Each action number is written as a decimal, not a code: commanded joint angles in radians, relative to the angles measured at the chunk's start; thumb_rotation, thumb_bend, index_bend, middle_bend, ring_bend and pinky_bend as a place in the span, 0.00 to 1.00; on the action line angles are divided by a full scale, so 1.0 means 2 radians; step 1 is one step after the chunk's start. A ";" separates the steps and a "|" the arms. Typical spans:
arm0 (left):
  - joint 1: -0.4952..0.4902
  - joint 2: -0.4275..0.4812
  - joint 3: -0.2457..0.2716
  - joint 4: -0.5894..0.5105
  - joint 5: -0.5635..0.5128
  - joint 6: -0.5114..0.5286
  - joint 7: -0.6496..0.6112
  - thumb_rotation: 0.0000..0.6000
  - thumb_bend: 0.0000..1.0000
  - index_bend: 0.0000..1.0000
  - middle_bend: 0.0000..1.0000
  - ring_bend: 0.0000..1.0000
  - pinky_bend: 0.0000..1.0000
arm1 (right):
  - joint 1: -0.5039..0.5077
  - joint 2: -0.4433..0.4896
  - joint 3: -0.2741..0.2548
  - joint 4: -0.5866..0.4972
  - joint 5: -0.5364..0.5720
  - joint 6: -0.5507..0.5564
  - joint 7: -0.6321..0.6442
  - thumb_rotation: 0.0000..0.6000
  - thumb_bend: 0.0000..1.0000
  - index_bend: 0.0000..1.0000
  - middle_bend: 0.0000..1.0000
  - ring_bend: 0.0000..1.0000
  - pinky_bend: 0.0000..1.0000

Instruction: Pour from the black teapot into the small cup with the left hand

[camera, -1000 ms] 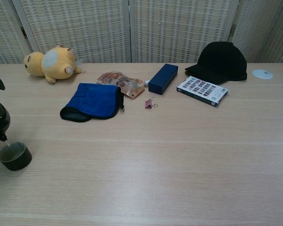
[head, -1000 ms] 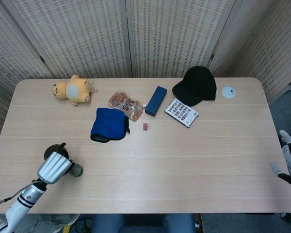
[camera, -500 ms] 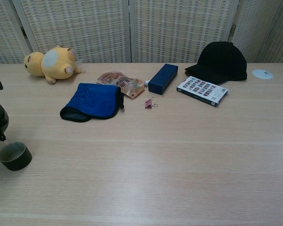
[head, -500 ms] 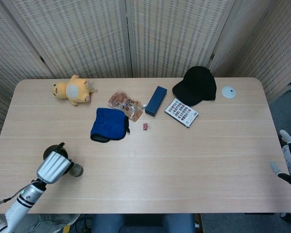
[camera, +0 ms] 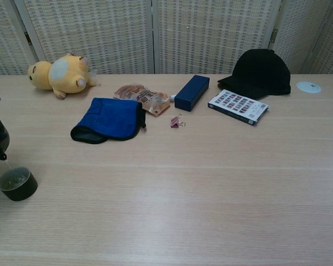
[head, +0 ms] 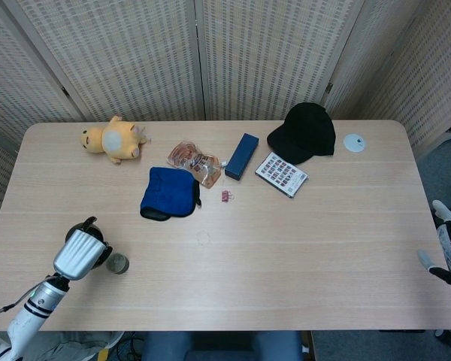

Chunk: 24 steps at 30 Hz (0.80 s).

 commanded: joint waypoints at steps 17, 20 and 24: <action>-0.013 0.008 -0.073 -0.073 -0.124 -0.057 -0.150 1.00 0.47 1.00 1.00 0.93 0.28 | -0.003 -0.001 0.000 -0.001 0.001 0.004 -0.002 1.00 0.16 0.16 0.28 0.16 0.18; -0.016 0.002 -0.082 -0.075 -0.138 -0.064 -0.174 1.00 0.47 1.00 1.00 0.93 0.28 | -0.003 -0.001 0.000 -0.001 0.001 0.004 -0.002 1.00 0.16 0.16 0.28 0.16 0.18; -0.022 -0.010 -0.089 -0.066 -0.153 -0.081 -0.197 0.90 0.47 1.00 1.00 0.93 0.28 | -0.002 -0.001 0.000 0.001 0.002 0.003 -0.001 1.00 0.16 0.16 0.28 0.16 0.18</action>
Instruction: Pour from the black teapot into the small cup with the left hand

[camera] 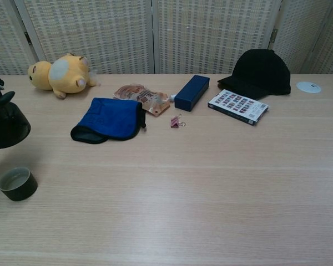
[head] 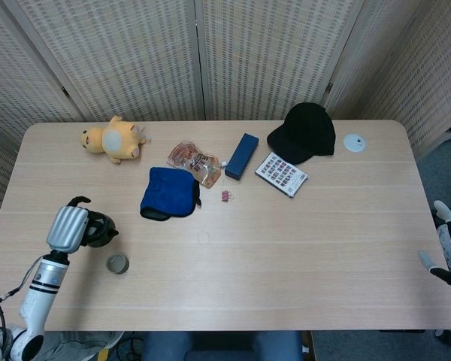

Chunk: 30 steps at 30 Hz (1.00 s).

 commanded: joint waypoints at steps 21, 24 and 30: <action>-0.030 -0.063 -0.032 0.089 -0.073 -0.088 -0.095 0.38 0.36 1.00 1.00 0.92 0.28 | -0.001 -0.002 0.001 0.009 0.011 -0.005 0.005 1.00 0.16 0.16 0.28 0.16 0.18; -0.033 -0.069 -0.032 0.106 -0.071 -0.089 -0.094 0.37 0.34 1.00 1.00 0.92 0.28 | 0.000 -0.003 0.002 0.011 0.013 -0.008 0.005 1.00 0.16 0.16 0.28 0.16 0.18; -0.038 -0.082 -0.026 0.140 -0.061 -0.087 -0.091 0.37 0.33 1.00 1.00 0.91 0.28 | 0.002 -0.006 0.002 0.015 0.016 -0.012 0.006 1.00 0.16 0.16 0.28 0.16 0.18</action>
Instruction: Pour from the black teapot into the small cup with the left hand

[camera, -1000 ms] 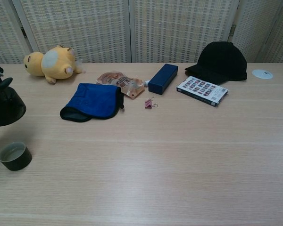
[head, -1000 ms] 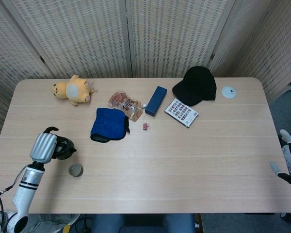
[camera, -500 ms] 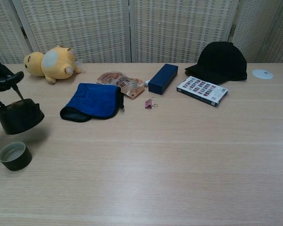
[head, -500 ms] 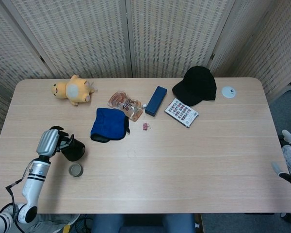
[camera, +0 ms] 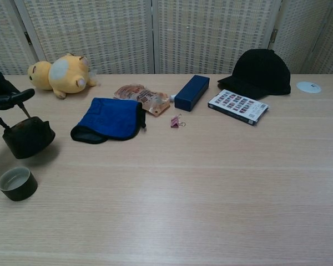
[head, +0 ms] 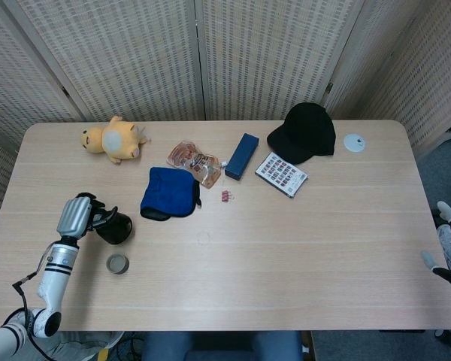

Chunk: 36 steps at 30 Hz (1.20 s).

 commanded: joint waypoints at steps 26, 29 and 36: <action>-0.013 -0.034 0.035 0.099 0.045 0.009 0.034 0.38 0.32 1.00 1.00 0.85 0.26 | -0.002 -0.003 0.000 0.011 0.003 0.001 0.007 1.00 0.16 0.16 0.28 0.16 0.18; -0.012 -0.034 0.038 0.100 0.047 0.010 0.039 0.38 0.32 0.98 0.99 0.83 0.26 | -0.003 -0.004 0.000 0.011 0.002 0.002 0.008 1.00 0.16 0.16 0.28 0.16 0.18; -0.011 -0.027 0.040 0.088 0.045 0.008 0.055 0.38 0.32 0.87 0.88 0.72 0.26 | -0.004 -0.004 -0.001 0.013 0.002 0.003 0.009 1.00 0.16 0.16 0.28 0.16 0.18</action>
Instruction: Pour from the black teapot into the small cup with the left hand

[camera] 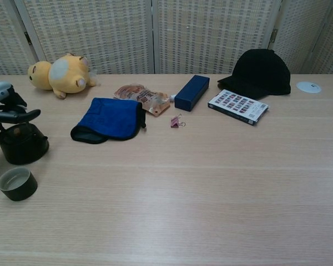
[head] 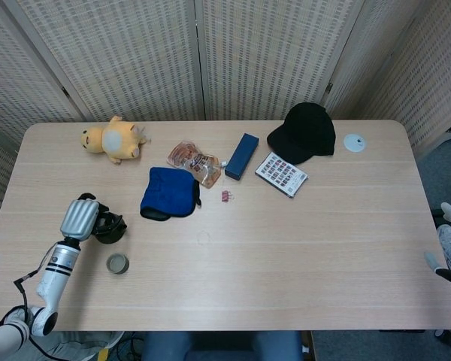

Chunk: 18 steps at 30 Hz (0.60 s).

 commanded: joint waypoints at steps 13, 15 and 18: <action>0.008 0.021 0.000 -0.042 -0.008 -0.002 0.024 0.37 0.28 0.61 0.55 0.46 0.21 | -0.002 -0.001 0.000 0.003 0.000 0.002 0.004 1.00 0.16 0.16 0.28 0.16 0.18; 0.009 0.025 -0.001 -0.048 -0.009 -0.001 0.023 0.37 0.28 0.54 0.44 0.38 0.18 | -0.002 -0.001 0.000 0.004 0.000 0.002 0.004 1.00 0.16 0.16 0.28 0.16 0.18; 0.010 0.030 -0.004 -0.059 -0.011 0.000 0.021 0.37 0.27 0.47 0.35 0.30 0.12 | -0.002 -0.001 0.000 0.004 0.000 0.002 0.005 1.00 0.16 0.16 0.28 0.16 0.18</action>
